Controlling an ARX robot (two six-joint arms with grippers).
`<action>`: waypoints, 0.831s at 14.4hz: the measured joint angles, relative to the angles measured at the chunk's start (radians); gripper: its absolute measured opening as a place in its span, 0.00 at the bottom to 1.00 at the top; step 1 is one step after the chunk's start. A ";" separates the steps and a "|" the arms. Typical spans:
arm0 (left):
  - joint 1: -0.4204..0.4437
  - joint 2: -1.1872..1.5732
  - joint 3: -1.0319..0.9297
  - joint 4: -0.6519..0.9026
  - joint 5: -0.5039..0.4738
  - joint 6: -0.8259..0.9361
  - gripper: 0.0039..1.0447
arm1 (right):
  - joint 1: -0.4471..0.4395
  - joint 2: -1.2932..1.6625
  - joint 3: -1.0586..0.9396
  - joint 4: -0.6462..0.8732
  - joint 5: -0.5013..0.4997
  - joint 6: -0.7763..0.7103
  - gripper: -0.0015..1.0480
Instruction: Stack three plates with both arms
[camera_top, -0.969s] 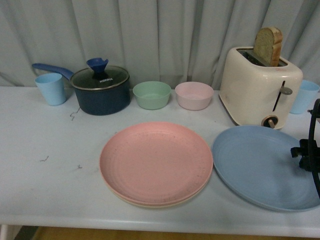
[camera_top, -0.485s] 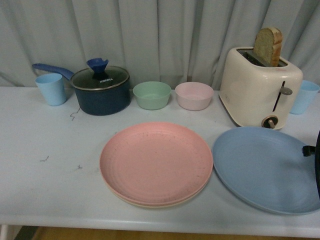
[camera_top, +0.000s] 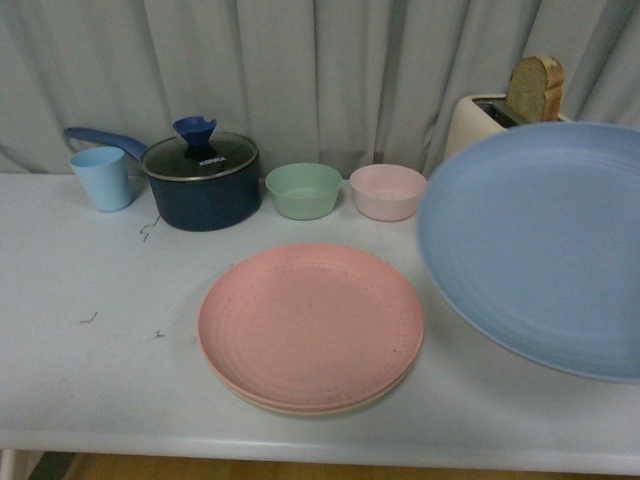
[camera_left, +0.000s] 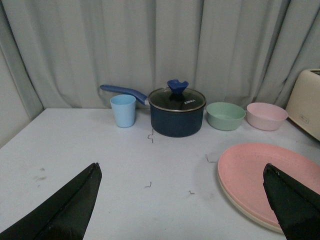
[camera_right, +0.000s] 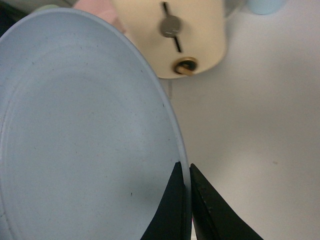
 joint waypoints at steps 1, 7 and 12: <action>0.000 0.000 0.000 0.000 0.000 0.000 0.94 | 0.056 0.025 0.015 0.024 0.008 0.039 0.03; 0.000 0.000 0.000 0.000 0.000 0.000 0.94 | 0.365 0.346 0.232 0.099 0.089 0.304 0.03; 0.000 0.000 0.000 0.000 0.000 0.000 0.94 | 0.413 0.476 0.288 0.100 0.129 0.394 0.03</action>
